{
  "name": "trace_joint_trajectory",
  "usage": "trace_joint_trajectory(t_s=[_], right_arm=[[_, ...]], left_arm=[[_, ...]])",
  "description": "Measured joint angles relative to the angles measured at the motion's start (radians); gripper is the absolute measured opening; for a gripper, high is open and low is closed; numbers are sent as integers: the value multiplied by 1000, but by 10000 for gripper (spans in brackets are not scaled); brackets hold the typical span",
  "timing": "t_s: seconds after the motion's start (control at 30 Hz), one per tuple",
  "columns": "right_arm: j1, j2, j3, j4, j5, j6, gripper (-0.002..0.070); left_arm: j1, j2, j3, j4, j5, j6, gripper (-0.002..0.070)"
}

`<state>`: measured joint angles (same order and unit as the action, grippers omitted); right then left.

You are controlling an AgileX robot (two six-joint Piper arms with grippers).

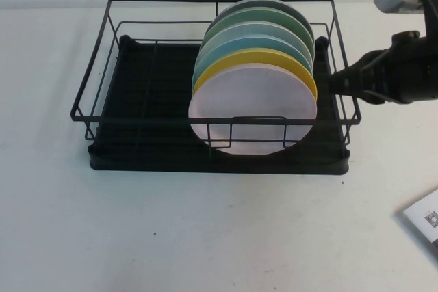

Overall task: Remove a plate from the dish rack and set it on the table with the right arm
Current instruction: Grasp the plate from the shelf

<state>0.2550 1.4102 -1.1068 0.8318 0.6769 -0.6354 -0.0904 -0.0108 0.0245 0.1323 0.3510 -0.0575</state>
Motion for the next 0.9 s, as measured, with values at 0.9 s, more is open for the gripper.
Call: trace_joint_trajectory(t_s=[0.9], right_arm=[[145,134,-318,-229,150,-84,68]], left_arm=[[0,0,0,0,0,0,-6]])
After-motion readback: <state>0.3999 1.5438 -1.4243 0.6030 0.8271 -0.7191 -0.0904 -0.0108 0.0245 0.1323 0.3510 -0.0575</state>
